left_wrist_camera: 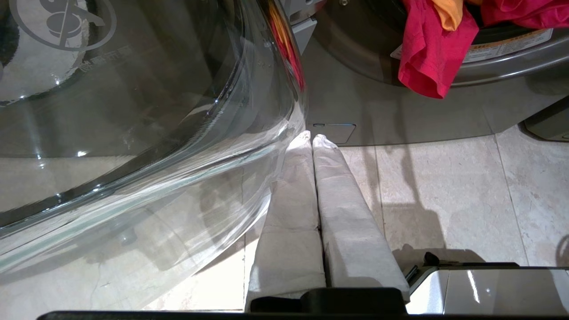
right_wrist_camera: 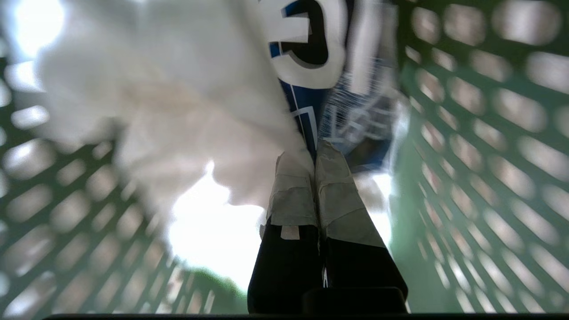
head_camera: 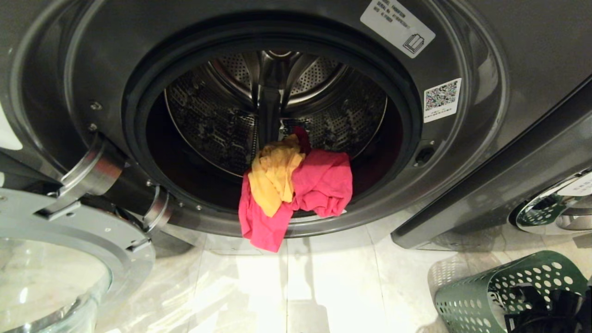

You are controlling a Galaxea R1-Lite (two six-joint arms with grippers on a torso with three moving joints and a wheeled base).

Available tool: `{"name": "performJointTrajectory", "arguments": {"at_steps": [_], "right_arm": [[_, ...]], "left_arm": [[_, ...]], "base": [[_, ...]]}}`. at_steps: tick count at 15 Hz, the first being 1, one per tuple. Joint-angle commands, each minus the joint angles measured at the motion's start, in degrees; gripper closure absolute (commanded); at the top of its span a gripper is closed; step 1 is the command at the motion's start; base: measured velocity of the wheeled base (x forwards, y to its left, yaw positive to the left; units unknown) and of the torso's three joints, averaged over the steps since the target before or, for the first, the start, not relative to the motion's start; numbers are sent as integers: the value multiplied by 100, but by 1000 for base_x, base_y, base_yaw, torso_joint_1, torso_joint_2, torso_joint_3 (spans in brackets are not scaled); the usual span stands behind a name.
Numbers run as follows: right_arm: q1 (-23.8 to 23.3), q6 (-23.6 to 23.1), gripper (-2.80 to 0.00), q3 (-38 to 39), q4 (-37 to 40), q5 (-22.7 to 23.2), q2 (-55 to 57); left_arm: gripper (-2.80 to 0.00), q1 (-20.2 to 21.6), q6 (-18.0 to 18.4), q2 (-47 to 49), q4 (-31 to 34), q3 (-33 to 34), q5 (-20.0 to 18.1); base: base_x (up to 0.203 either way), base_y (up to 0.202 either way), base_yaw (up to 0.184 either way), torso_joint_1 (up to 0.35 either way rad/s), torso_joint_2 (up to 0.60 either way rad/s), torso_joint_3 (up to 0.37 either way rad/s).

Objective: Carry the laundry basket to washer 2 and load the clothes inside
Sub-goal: Place the clothes into the washing machine

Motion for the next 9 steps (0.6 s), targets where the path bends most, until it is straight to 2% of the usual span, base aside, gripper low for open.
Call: {"name": "performJointTrajectory", "arguments": {"at_steps": [1,5,9], "right_arm": [[-186,-33,0,875,361,10,-1566],[-512,-70,0,2666,713,-109,-3799],[-891,-98,0,3733,1025,-513,-6398]], "left_arm": [[0,0,1,0,-2,9,0],[0,0,1,0,-2,9,0],[0,0,1,0,-2,9,0]], "base": [[0,0,0,0,0,0],[0,0,0,0,0,0],[0,0,0,0,0,0]]}}
